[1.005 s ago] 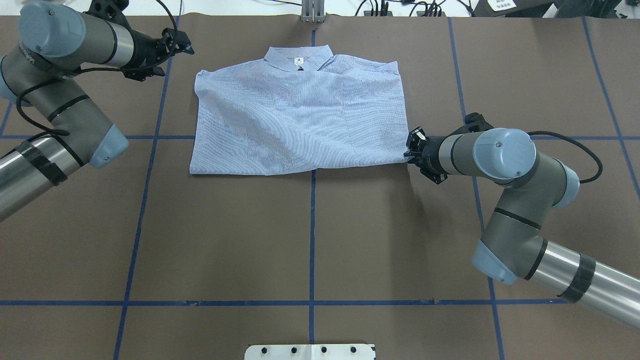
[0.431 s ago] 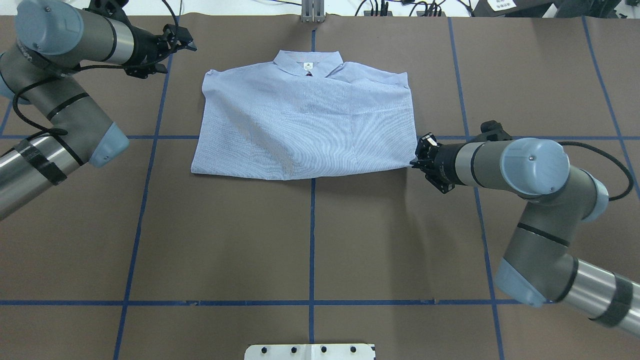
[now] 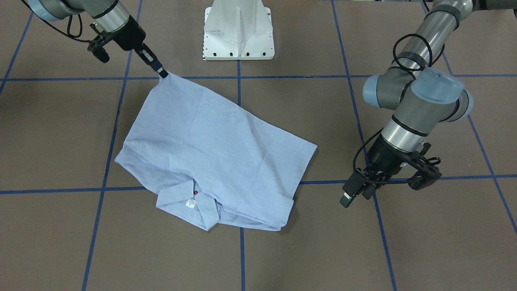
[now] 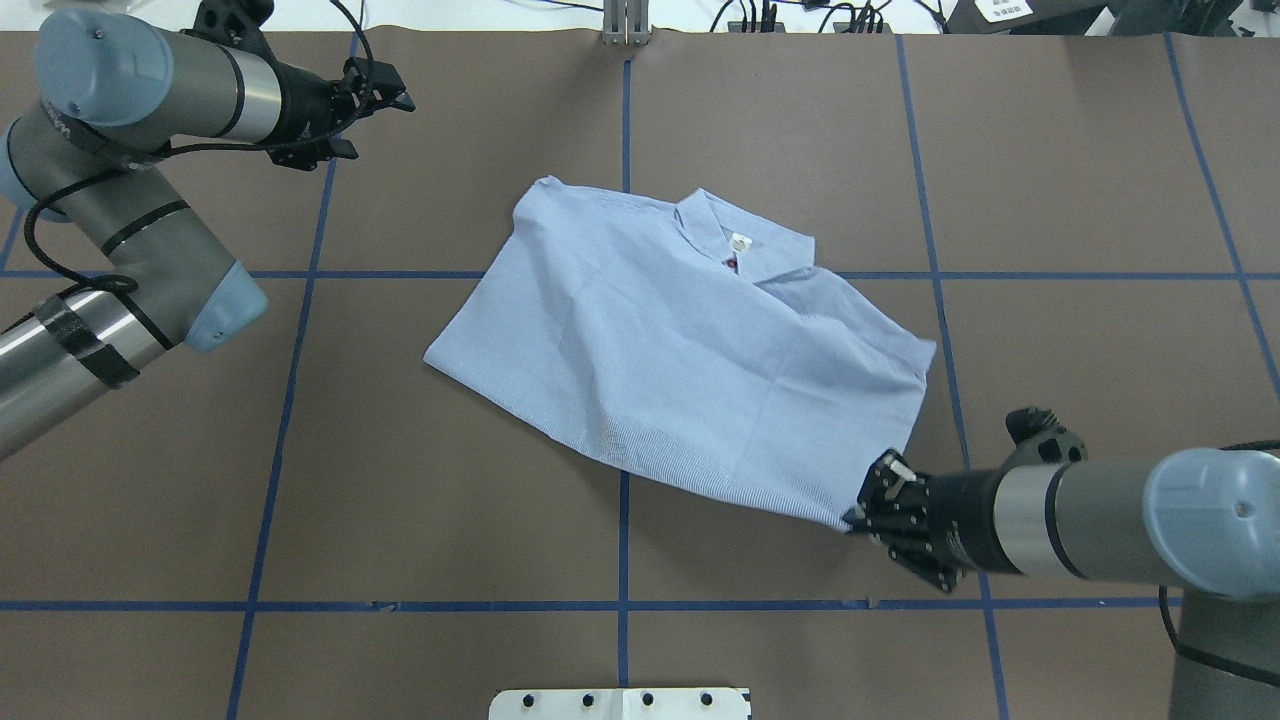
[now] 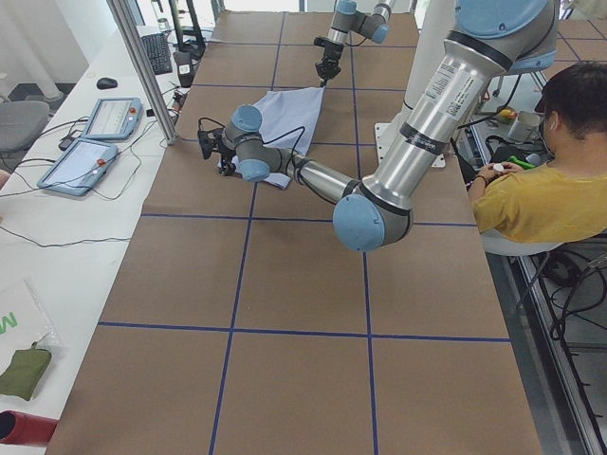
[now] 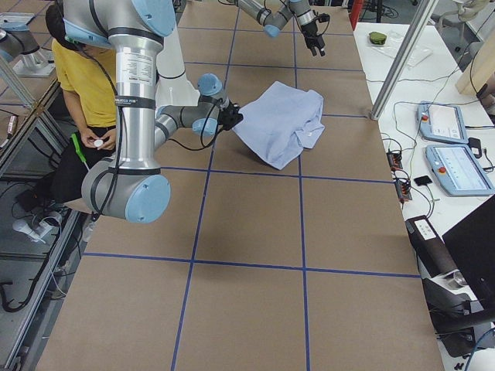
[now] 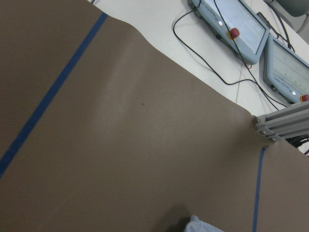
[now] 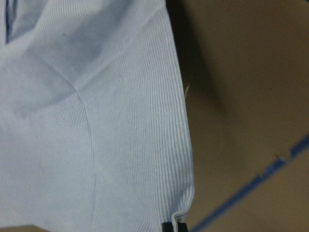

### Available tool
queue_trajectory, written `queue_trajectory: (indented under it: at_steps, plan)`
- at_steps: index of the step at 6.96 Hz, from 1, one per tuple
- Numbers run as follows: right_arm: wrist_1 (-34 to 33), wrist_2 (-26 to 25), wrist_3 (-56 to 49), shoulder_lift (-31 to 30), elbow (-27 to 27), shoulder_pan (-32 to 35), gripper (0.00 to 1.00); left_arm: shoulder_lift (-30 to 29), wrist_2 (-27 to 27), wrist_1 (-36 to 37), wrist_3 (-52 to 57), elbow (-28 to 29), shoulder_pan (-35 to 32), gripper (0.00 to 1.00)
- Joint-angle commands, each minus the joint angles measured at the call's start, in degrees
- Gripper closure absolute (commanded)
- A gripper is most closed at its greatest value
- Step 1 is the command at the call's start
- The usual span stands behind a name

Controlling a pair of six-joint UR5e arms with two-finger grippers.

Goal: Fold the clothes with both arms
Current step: 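Drag the shirt corner toward the robot with the right gripper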

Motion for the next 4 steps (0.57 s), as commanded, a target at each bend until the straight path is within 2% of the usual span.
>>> queue_trajectory:
  at_steps: [1, 2, 3, 4]
  plan:
    - [0.1, 14.6, 1.5, -2.5, 4.3, -6.1, 0.05, 1.9, -3.6, 0.0, -0.6, -2.8, 1.6, 0.0]
    - [0.2, 14.7, 1.6, -3.0, 4.3, -7.4, 0.0, 3.2, -5.3, 0.2, -2.6, -5.1, 1.7, 0.0]
    - [0.4, 14.9, 1.6, -3.0, 4.3, -4.5, 0.0, 5.1, -5.6, 0.3, -3.9, -7.2, 3.7, 0.01]
    - [0.5, 16.4, 1.0, -1.8, 4.2, 3.5, 0.0, 8.2, -5.3, 0.4, -6.1, -10.5, 6.4, 0.01]
